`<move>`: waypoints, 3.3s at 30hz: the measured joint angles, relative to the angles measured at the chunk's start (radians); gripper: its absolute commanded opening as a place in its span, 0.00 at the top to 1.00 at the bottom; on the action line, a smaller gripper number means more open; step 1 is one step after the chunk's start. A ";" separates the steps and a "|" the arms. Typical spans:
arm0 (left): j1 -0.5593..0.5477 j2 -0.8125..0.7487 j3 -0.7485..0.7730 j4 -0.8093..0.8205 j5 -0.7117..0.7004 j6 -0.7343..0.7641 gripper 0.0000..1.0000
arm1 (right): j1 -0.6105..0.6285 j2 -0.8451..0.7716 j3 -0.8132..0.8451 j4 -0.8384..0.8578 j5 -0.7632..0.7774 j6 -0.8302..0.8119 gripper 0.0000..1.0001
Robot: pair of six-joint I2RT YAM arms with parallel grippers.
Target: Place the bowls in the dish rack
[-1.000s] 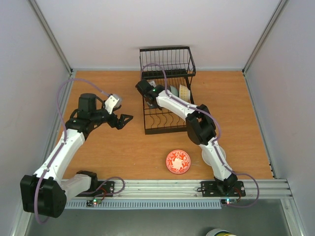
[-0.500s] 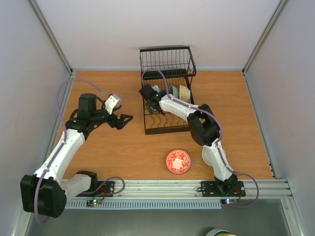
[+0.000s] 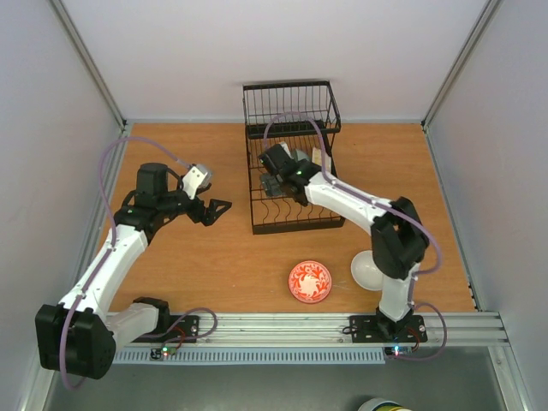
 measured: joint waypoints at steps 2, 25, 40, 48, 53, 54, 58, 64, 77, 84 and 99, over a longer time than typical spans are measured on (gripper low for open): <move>0.000 0.000 0.000 0.000 0.001 0.002 0.04 | 0.011 -0.076 -0.029 0.008 -0.004 0.000 0.13; 0.000 0.018 -0.002 0.000 0.011 0.006 0.04 | 0.269 -0.630 -0.531 -0.408 -0.064 0.455 0.64; 0.000 0.029 -0.002 0.000 0.014 0.006 0.04 | 0.376 -0.725 -0.698 -0.463 -0.170 0.634 0.65; 0.000 0.042 -0.002 0.000 0.014 0.006 0.04 | 0.376 -0.717 -0.739 -0.456 -0.187 0.668 0.68; 0.000 0.044 -0.002 0.000 0.016 0.007 0.04 | 0.376 -0.703 -0.753 -0.442 -0.198 0.682 0.77; 0.000 0.044 -0.002 0.000 0.016 0.007 0.04 | 0.376 -0.702 -0.753 -0.441 -0.201 0.684 0.79; 0.000 0.044 -0.002 0.000 0.018 0.007 0.04 | 0.376 -0.702 -0.753 -0.439 -0.205 0.684 0.93; 0.000 0.044 -0.002 0.000 0.020 0.007 0.04 | 0.381 -0.721 -0.731 -0.452 -0.212 0.684 0.99; 0.000 0.037 -0.002 0.000 0.032 0.010 0.04 | 0.381 -0.850 -0.609 -0.580 -0.184 0.592 0.99; 0.000 0.036 -0.002 -0.003 0.068 0.017 0.04 | 0.381 -0.793 -0.415 -0.588 -0.084 0.496 0.99; 0.000 0.033 -0.002 -0.032 0.118 0.041 0.05 | 0.316 -0.188 0.045 -0.373 0.018 0.192 0.99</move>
